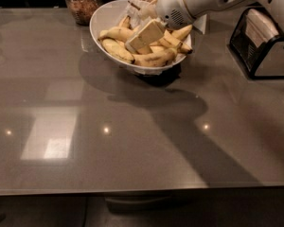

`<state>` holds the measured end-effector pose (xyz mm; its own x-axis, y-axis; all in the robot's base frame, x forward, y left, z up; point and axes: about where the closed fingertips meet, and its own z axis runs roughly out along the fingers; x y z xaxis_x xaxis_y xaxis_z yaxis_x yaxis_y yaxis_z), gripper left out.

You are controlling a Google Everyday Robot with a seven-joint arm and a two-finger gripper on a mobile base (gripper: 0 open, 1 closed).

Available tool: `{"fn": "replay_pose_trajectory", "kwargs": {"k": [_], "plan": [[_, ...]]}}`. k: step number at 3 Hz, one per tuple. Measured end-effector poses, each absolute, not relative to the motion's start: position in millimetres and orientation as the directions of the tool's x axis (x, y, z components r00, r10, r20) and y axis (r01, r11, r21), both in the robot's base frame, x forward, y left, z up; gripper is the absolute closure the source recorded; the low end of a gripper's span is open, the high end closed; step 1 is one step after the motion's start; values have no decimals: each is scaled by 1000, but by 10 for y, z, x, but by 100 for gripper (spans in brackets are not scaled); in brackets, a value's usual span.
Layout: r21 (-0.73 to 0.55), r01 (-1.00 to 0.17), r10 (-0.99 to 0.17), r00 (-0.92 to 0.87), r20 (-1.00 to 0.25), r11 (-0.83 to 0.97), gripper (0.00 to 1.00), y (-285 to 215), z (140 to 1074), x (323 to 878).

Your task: Pick banana from white bowl

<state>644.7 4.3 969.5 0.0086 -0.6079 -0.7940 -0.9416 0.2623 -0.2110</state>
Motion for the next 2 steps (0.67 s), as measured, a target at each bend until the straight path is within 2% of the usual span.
{"fn": "replay_pose_trajectory", "kwargs": {"k": [1,2], "plan": [[-192,-949,-622,-6,-783,251,28,94,9562,6573],[-176,-953,-636,-21,-771,245,36,109,9450,6659]]}}
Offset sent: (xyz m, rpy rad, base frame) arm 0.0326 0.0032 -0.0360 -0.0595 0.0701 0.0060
